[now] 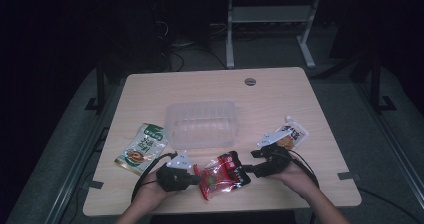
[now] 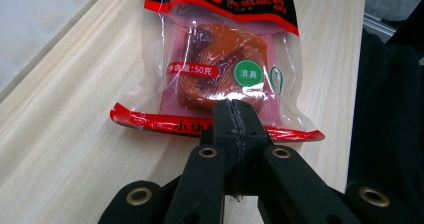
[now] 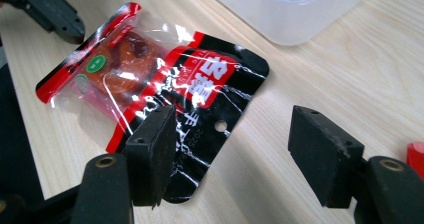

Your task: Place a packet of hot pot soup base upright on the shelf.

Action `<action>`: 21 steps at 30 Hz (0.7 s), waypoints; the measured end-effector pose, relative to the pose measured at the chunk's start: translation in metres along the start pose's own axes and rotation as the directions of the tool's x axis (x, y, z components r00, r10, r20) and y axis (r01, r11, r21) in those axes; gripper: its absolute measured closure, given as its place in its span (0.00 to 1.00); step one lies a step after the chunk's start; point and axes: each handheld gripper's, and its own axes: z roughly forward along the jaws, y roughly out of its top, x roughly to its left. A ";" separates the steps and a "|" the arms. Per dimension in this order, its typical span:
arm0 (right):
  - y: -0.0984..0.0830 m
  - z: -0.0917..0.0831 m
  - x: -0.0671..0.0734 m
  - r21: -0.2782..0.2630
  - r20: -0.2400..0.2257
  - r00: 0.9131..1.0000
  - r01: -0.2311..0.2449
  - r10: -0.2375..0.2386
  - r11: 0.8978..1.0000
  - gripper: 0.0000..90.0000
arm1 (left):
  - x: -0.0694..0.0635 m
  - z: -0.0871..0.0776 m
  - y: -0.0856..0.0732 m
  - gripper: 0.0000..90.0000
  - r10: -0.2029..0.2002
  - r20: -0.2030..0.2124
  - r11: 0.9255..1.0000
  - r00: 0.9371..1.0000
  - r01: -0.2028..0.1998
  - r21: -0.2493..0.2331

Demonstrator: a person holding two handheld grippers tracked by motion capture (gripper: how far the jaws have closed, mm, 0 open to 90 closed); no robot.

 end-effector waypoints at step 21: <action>-0.002 0.004 -0.005 -0.022 -0.028 1.000 0.009 -0.010 1.000 0.32 | 0.000 0.004 0.001 0.99 0.007 -0.032 1.000 0.999 -0.006 0.021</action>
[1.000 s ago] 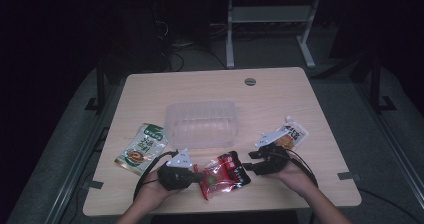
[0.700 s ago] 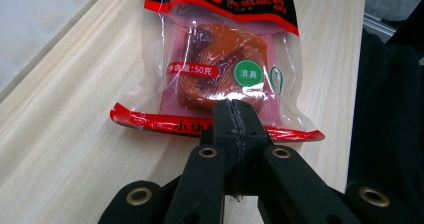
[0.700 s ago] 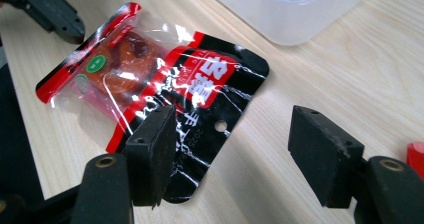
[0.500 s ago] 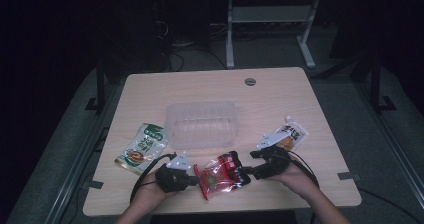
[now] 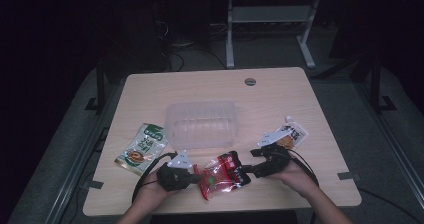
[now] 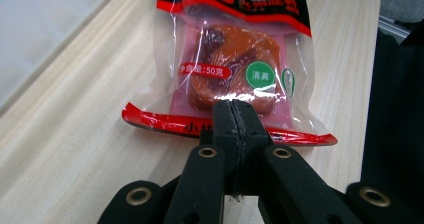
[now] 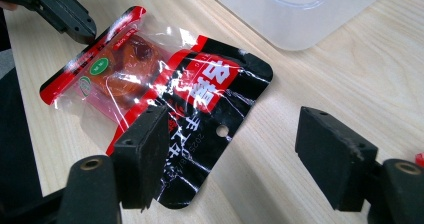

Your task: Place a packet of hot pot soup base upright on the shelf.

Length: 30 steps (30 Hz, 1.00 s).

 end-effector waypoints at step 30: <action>0.010 0.027 0.007 -0.008 -0.165 0.985 -0.058 0.056 0.998 0.25 | 0.005 0.006 -0.005 0.99 -0.040 0.018 0.998 0.999 0.039 0.051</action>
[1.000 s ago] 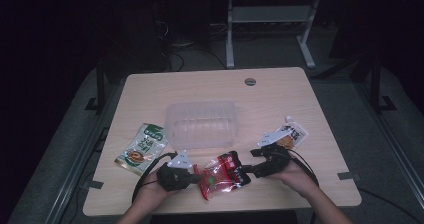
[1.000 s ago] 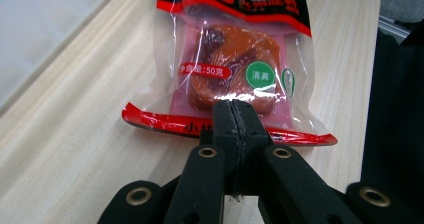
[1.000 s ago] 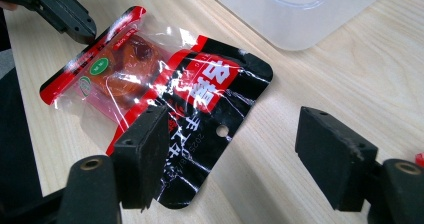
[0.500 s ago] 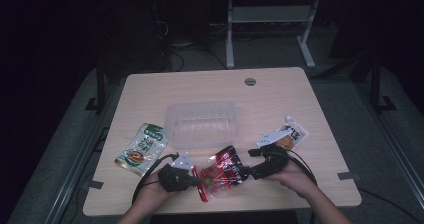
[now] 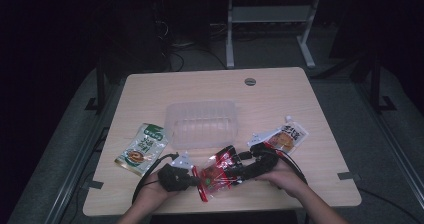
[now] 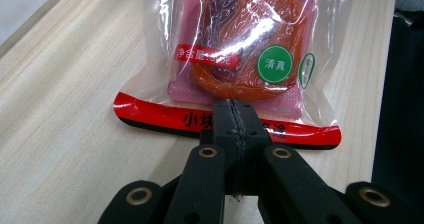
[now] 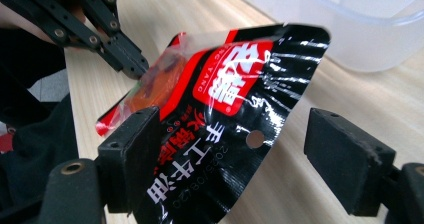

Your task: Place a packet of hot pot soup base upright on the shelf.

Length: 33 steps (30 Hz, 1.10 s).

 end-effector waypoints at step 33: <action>0.014 0.002 0.011 -0.014 -0.152 0.983 0.103 -0.104 0.995 0.91 | 0.001 0.001 -0.001 1.00 -0.009 0.001 1.000 1.000 0.009 -0.013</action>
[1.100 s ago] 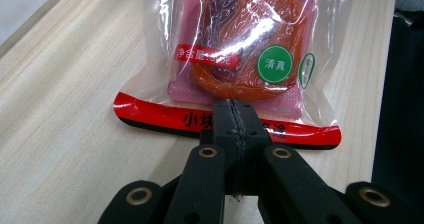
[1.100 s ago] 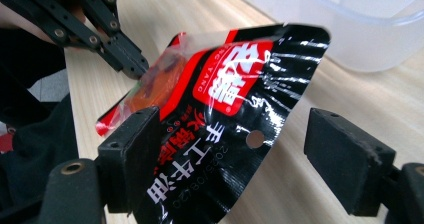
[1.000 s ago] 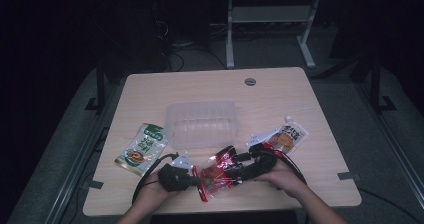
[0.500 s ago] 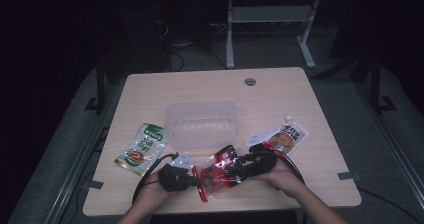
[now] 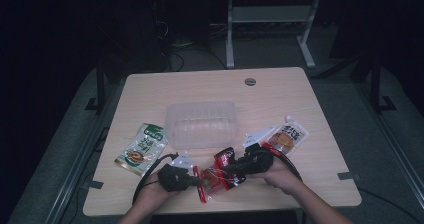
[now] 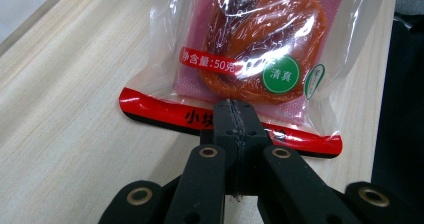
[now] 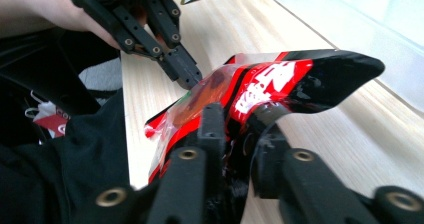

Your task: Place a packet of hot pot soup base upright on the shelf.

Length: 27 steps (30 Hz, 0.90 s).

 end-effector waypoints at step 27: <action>0.007 -0.020 0.015 -0.105 -0.087 0.994 0.053 -0.062 0.993 1.00 | 0.004 -0.027 -0.003 0.97 0.022 -0.024 0.996 0.999 -0.024 -0.083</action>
